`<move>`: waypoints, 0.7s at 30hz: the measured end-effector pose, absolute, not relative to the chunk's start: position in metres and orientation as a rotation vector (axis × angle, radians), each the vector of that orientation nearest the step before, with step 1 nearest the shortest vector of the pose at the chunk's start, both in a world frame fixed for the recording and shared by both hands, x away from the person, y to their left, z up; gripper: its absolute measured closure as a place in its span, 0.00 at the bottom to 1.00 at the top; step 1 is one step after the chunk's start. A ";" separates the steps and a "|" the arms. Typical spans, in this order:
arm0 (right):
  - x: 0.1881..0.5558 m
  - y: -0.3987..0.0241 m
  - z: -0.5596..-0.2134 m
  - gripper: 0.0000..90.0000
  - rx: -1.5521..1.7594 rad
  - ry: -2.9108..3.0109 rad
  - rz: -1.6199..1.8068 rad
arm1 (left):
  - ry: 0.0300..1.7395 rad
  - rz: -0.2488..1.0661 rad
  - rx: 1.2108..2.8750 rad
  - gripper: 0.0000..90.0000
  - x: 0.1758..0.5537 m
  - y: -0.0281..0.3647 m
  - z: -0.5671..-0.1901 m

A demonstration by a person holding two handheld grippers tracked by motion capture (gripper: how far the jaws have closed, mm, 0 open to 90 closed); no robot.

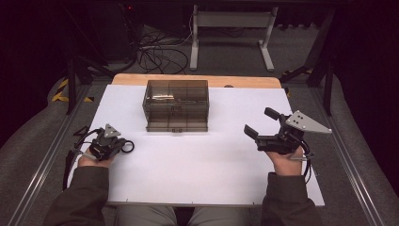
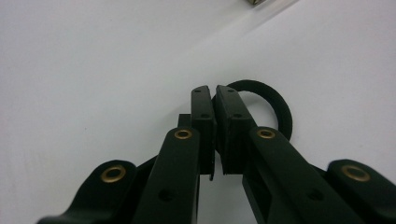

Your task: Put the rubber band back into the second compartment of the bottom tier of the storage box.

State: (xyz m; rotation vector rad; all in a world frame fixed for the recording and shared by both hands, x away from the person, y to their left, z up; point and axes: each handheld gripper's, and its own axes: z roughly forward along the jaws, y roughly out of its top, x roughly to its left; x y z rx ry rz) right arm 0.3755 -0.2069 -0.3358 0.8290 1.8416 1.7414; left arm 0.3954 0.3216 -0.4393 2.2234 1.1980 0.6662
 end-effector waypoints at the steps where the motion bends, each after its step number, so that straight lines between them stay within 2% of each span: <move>1: 0.376 -0.207 -0.336 0.00 0.828 1.842 1.741 | 1.195 0.667 2.223 0.96 0.395 0.321 -0.438; 21: 0.375 -0.208 -0.335 0.00 0.828 1.837 1.747 | 1.099 0.716 2.223 0.96 0.388 0.297 -0.423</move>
